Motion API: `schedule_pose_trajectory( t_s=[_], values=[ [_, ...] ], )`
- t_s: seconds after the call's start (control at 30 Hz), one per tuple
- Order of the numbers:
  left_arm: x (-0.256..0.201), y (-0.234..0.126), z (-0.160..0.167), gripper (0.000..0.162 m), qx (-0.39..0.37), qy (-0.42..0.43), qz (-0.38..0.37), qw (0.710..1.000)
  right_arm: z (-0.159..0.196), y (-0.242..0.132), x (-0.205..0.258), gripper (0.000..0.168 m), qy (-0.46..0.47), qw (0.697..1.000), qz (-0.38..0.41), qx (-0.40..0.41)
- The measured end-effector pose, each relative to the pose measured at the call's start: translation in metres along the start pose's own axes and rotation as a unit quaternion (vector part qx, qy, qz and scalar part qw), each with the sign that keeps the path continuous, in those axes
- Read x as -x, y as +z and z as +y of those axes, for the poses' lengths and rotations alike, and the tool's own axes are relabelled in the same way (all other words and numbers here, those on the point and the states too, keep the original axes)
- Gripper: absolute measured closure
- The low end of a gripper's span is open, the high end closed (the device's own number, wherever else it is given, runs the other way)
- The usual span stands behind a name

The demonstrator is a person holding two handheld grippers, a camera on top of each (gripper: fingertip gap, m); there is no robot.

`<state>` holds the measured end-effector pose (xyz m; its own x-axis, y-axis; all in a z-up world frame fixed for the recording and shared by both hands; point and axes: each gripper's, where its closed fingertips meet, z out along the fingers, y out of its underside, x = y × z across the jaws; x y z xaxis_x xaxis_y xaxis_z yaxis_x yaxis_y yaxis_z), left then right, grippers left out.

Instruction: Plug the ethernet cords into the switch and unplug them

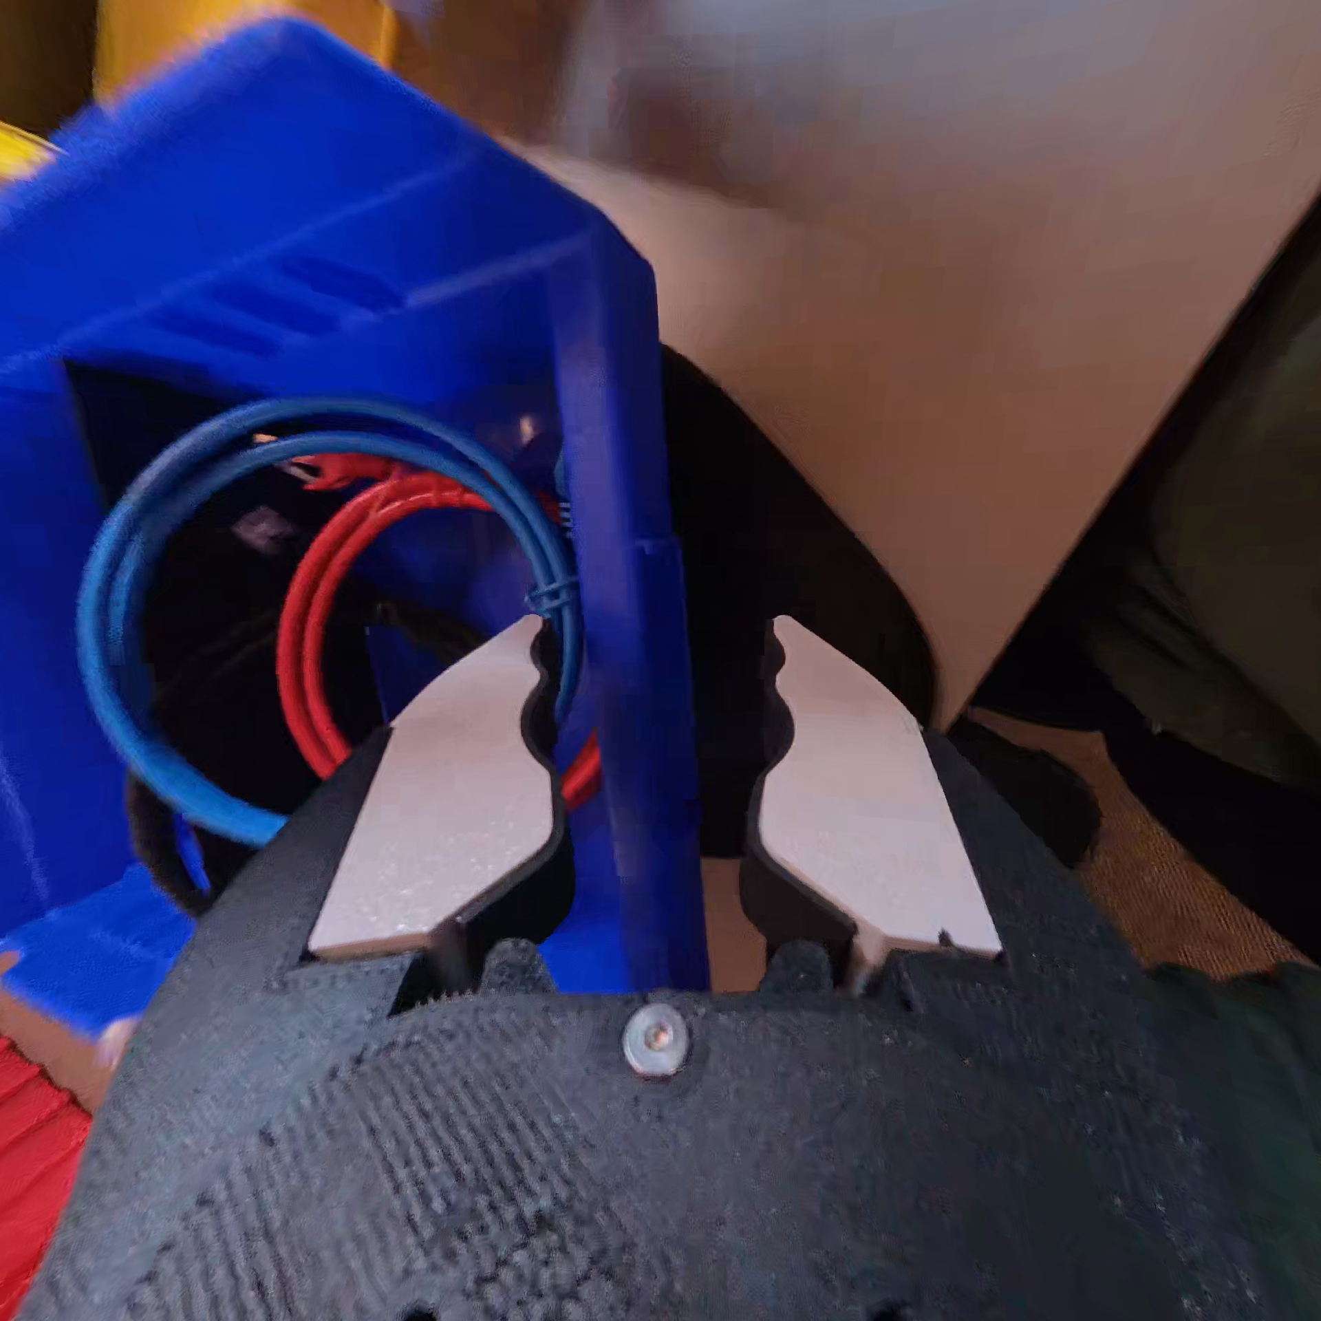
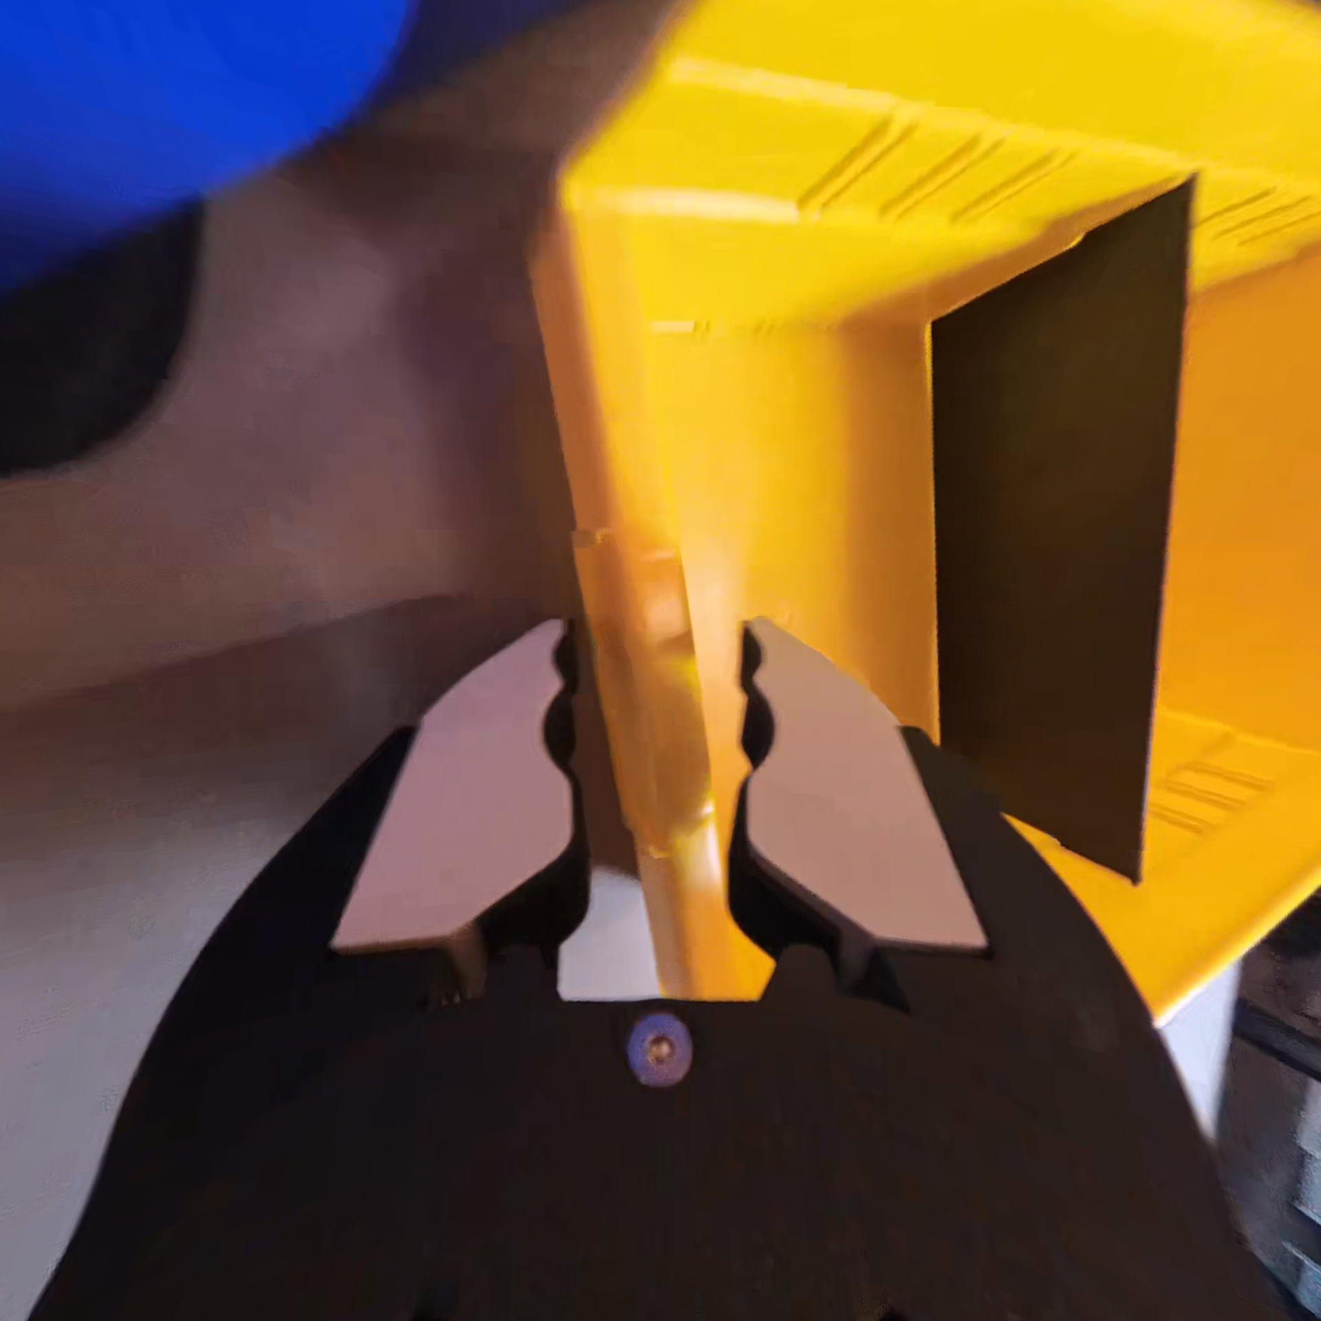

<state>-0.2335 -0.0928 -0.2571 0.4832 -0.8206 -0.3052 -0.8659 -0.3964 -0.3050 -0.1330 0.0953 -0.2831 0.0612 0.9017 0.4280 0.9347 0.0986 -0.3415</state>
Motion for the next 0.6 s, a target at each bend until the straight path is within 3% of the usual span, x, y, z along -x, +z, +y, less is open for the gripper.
schedule_pose_trajectory(
  t_s=[0.03,0.13,0.33,0.6],
  values=[
    [0.001,0.013,0.005,0.108,0.026,0.0,0.011,1.0,0.004,0.005,0.001,0.136,-0.013,1.0,-0.006,0.01],
    [0.004,0.018,0.004,0.134,0.023,0.008,0.026,0.999,0.018,-0.002,0.002,0.139,-0.007,1.0,-0.009,0.01],
    [0.014,0.019,0.012,0.134,0.027,0.038,0.028,0.999,0.074,-0.051,0.017,0.138,0.017,1.0,-0.01,-0.021],
    [0.061,0.031,0.003,0.134,0.047,0.052,0.021,0.997,0.192,-0.1,0.01,0.138,0.065,0.997,0.038,0.016]
  ],
)
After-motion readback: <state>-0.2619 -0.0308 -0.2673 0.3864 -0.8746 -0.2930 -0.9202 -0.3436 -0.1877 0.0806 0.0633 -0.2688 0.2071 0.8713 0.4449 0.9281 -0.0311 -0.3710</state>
